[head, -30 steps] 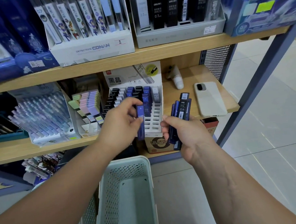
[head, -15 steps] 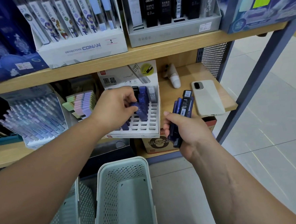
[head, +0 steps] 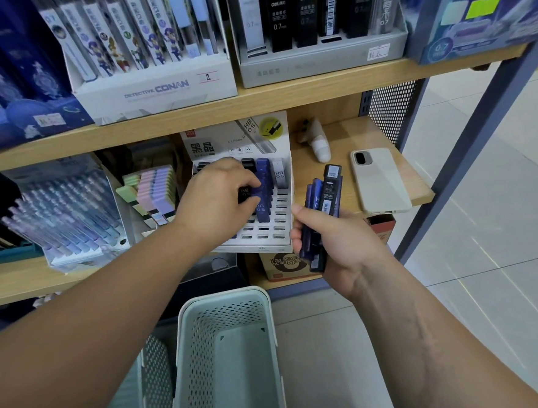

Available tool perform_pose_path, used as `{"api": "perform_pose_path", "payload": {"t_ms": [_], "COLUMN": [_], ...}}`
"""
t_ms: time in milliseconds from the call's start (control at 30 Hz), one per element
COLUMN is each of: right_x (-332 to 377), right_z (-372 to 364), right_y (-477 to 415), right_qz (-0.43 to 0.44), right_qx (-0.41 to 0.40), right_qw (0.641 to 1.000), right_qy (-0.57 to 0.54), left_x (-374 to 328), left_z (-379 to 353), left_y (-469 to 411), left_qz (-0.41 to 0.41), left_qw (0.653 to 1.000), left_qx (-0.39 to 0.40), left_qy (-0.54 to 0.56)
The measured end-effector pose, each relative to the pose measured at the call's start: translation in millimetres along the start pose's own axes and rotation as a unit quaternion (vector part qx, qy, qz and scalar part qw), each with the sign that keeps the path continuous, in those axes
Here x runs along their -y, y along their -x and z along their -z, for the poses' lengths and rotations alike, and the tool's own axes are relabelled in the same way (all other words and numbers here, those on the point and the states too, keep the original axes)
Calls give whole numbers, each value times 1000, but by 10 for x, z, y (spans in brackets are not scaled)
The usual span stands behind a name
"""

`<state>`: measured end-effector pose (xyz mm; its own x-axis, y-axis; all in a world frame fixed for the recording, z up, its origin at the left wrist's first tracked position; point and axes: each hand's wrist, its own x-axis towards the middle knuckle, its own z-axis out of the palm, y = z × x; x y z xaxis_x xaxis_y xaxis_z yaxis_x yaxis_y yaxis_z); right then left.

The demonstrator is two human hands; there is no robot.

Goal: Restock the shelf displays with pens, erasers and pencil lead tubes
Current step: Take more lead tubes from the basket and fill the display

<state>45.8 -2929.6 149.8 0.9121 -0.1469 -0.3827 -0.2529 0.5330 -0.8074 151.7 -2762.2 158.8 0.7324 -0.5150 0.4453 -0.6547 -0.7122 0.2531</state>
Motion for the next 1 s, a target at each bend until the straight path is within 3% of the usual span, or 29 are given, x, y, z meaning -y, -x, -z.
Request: {"api": "perform_pose_path", "payload": {"t_ms": [100, 200, 300, 500, 633, 733, 867, 1000], "right_x": [2, -21, -40, -64, -39, -35, -57, -73], "right_z": [-40, -106, -145, -178, -187, -189, -210, -167], "right_y": [38, 92, 146, 236, 273, 275, 259, 229], "right_qz": [-9, -35, -65, -96, -104, -102, -78, -79], "right_qx": [46, 101, 140, 174, 168, 160, 139, 119], "right_qw": [999, 992, 983, 974, 974, 973, 976, 976], "right_qy": [24, 67, 100, 112, 115, 128, 148, 167], "left_x": [-264, -498, -548, -579, -527, -477, -451, -446], "left_z": [98, 131, 125, 205, 304, 379, 409, 412], "left_y": [127, 286, 459, 678, 759, 786, 781, 684], "left_qz": [126, 307, 350, 399, 422, 422, 425, 421], "left_qw": [980, 852, 782, 703, 687, 697, 727, 780], "left_qx": [-1, 51, 56, 23, -15, -43, -44, -3], "left_qy": [156, 420, 513, 588, 591, 579, 538, 462]}}
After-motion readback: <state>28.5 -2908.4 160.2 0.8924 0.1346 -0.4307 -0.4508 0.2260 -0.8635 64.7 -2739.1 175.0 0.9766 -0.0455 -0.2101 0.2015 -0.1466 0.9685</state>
